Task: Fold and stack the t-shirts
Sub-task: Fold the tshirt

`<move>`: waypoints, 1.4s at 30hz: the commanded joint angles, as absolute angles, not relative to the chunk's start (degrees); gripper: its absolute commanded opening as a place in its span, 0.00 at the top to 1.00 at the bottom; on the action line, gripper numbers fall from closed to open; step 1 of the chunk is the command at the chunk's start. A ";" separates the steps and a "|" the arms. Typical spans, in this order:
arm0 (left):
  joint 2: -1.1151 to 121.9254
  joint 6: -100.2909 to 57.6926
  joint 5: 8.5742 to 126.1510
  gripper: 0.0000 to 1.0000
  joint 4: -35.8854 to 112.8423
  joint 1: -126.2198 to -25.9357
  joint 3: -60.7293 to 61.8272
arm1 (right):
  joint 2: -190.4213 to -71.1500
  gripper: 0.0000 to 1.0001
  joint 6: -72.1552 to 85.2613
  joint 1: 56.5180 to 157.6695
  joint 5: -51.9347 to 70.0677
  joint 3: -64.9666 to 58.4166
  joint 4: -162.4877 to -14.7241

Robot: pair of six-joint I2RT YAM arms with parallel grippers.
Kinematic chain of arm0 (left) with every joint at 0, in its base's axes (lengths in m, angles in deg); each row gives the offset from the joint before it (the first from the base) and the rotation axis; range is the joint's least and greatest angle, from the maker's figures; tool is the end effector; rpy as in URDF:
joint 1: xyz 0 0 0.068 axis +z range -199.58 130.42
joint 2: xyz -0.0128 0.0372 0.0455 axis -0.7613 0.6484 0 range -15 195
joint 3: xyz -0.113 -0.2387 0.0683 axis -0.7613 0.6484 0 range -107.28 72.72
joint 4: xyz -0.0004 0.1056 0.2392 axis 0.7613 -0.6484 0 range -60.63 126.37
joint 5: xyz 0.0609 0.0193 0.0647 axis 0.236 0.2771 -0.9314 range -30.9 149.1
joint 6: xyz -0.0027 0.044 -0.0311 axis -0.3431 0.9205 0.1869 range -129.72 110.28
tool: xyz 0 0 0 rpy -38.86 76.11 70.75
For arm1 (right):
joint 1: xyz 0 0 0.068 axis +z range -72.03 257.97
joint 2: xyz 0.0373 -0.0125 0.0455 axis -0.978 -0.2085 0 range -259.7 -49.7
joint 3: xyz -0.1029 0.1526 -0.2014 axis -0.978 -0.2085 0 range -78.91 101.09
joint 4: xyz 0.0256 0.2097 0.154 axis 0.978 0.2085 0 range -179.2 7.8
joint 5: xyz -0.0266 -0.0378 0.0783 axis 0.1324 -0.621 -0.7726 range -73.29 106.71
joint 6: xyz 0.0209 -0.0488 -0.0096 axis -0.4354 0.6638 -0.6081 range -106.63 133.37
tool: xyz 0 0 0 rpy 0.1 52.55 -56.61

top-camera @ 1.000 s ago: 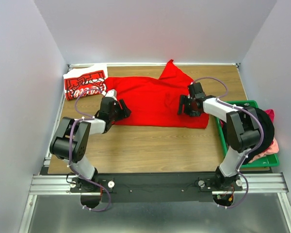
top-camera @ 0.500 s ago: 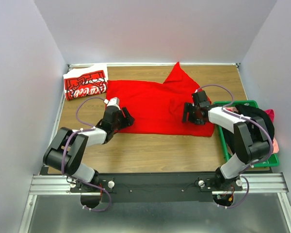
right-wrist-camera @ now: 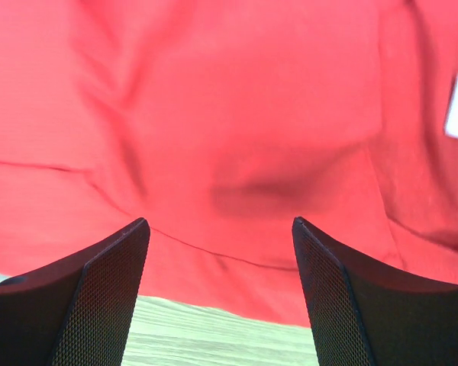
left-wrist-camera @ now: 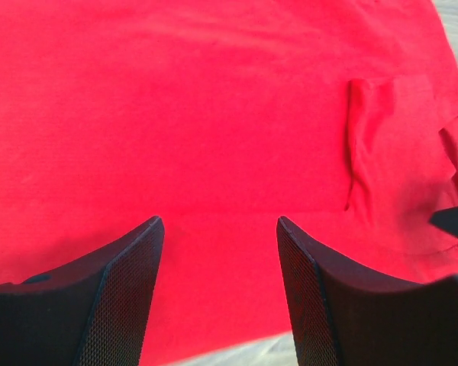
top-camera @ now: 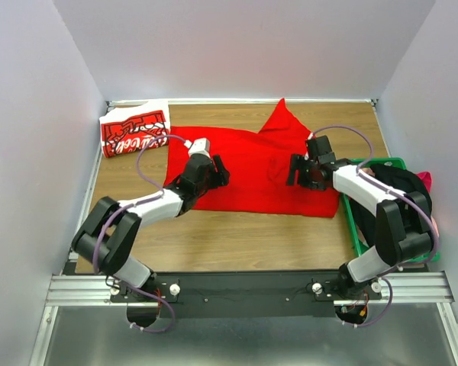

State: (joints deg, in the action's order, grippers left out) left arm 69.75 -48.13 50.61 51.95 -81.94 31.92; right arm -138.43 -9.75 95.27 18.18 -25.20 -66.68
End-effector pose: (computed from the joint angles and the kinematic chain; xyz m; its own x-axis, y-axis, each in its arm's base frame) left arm 0.2647 -0.1614 0.1976 -0.5753 -0.3629 -0.7330 0.0794 0.8672 -0.4917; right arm 0.2944 0.0907 0.1935 -0.8525 0.1455 -0.5021 0.0549 0.9801 0.1908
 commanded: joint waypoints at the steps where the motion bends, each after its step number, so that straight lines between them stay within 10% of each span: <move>1: 76.73 -46.98 49.96 0.31 53.86 -82.71 29.83 | -138.73 0.18 -7.82 95.63 13.99 -21.96 -67.84; 24: 72.98 -57.00 46.80 0.31 57.47 -88.69 44.41 | -135.67 0.18 -12.82 95.81 10.30 -39.09 -73.73; 42: 45.31 -67.38 41.62 0.30 42.01 -93.96 53.21 | -120.46 0.18 -18.72 98.88 7.74 -44.47 -68.37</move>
